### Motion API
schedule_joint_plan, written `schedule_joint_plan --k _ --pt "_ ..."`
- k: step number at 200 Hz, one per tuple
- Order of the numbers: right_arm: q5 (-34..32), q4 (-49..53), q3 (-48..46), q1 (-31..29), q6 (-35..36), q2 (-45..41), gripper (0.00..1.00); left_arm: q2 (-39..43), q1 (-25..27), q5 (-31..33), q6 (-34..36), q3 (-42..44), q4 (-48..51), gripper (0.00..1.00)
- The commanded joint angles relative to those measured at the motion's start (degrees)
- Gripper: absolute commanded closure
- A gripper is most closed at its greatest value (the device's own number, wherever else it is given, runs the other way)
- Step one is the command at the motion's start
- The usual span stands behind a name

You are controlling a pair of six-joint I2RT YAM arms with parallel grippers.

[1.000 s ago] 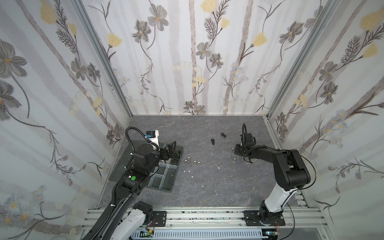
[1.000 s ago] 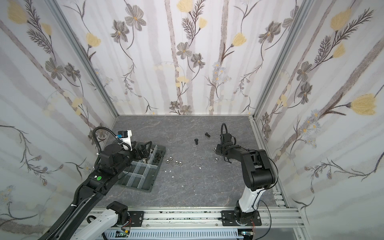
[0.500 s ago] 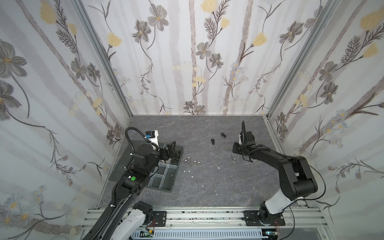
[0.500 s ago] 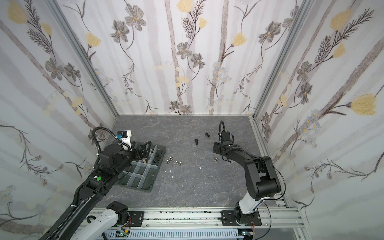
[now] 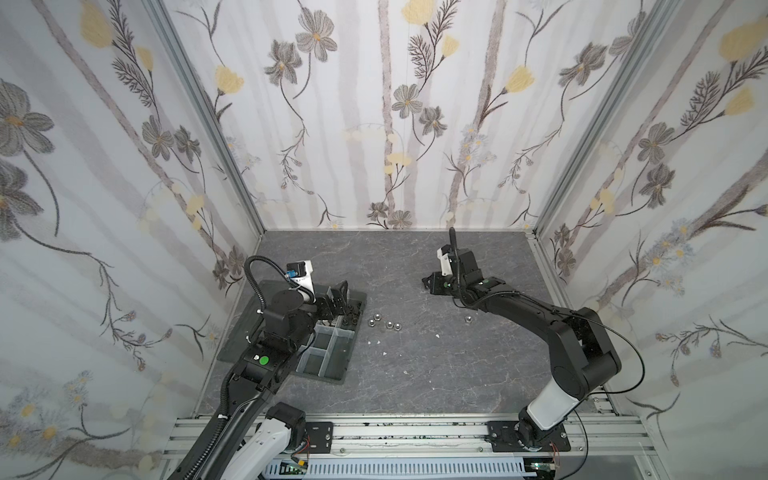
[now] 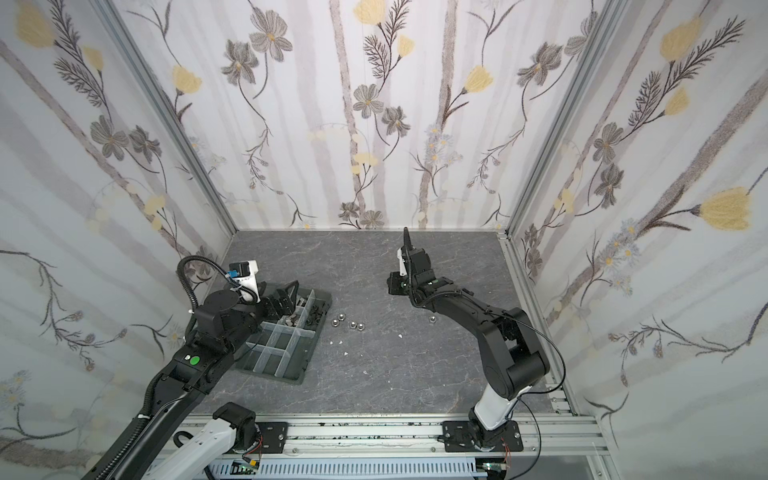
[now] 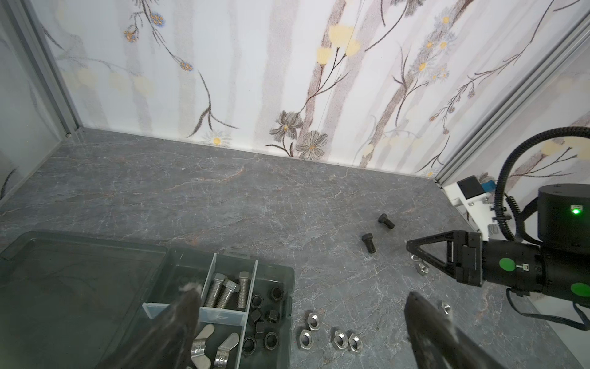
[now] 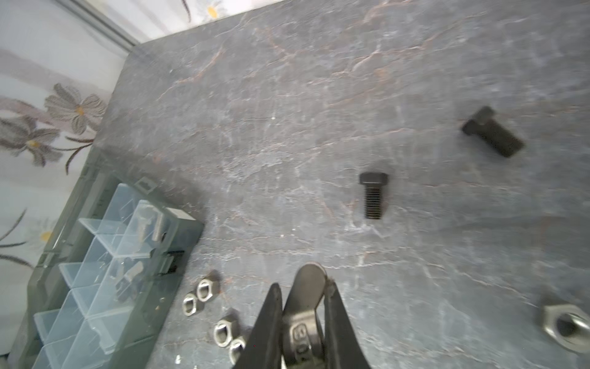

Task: Sort the screws and nuts into containers
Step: 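Carry the wing nut with the right gripper across over the organizer box, then open the right gripper into a box compartment and withdraw it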

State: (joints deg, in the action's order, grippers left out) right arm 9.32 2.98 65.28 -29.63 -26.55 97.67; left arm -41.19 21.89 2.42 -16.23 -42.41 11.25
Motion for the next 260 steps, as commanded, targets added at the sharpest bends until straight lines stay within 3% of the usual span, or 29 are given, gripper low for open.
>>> schedule_joint_plan --k 1,73,142,260 --pt "2.33 -2.18 3.40 -2.95 -1.20 2.62 0.95 1.25 -0.15 1.48 0.75 0.40 -2.25 0.00" --pt "7.14 -4.21 15.66 -12.46 -4.06 15.35 0.97 6.71 -0.92 3.62 0.33 1.89 -4.87 0.00" --pt "10.82 -3.83 28.12 -20.47 -6.30 26.37 0.98 7.18 -1.87 1.83 -0.38 2.23 -5.53 0.00" --pt "13.95 -4.88 39.00 -24.25 -9.88 36.16 0.92 7.09 -2.03 1.54 -0.47 2.26 -5.54 0.00"
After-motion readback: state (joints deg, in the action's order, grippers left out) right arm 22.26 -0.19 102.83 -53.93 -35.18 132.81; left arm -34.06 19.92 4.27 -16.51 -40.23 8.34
